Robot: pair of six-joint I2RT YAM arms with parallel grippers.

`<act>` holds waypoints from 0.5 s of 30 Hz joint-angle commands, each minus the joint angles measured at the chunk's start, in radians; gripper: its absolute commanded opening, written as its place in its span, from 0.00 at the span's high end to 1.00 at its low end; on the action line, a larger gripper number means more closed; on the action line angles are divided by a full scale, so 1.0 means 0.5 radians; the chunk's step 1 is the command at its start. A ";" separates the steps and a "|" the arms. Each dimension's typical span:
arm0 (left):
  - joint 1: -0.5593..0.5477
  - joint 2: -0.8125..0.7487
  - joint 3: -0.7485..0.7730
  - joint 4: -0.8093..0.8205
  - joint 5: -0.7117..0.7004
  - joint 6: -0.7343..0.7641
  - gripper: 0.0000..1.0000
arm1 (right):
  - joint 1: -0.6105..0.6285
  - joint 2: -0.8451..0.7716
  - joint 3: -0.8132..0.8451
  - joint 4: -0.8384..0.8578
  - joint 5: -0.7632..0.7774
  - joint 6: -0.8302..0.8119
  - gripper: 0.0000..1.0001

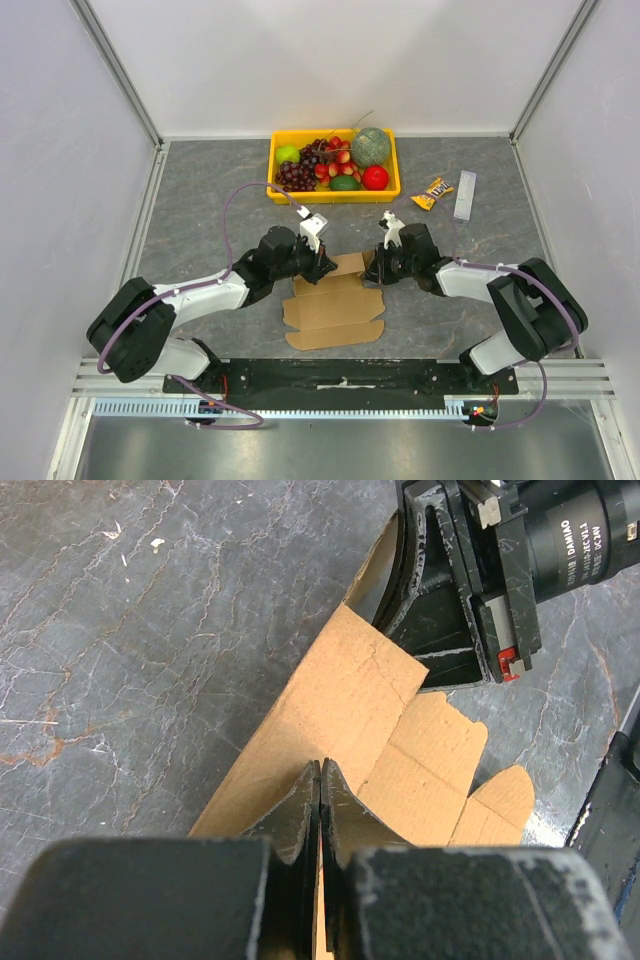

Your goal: Fold the paper box

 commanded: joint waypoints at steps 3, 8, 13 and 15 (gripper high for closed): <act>-0.010 0.038 0.045 -0.051 0.021 0.050 0.98 | -0.006 0.084 -0.020 0.145 -0.131 0.040 0.87; -0.010 0.038 0.045 -0.054 0.024 0.050 0.98 | 0.000 0.155 -0.017 0.182 -0.153 0.056 0.88; -0.010 0.038 0.048 -0.057 0.021 0.050 0.98 | 0.000 0.216 -0.002 0.152 -0.131 0.040 0.88; -0.010 0.038 0.048 -0.057 0.021 0.050 0.98 | 0.000 0.220 0.008 0.106 -0.104 0.016 0.88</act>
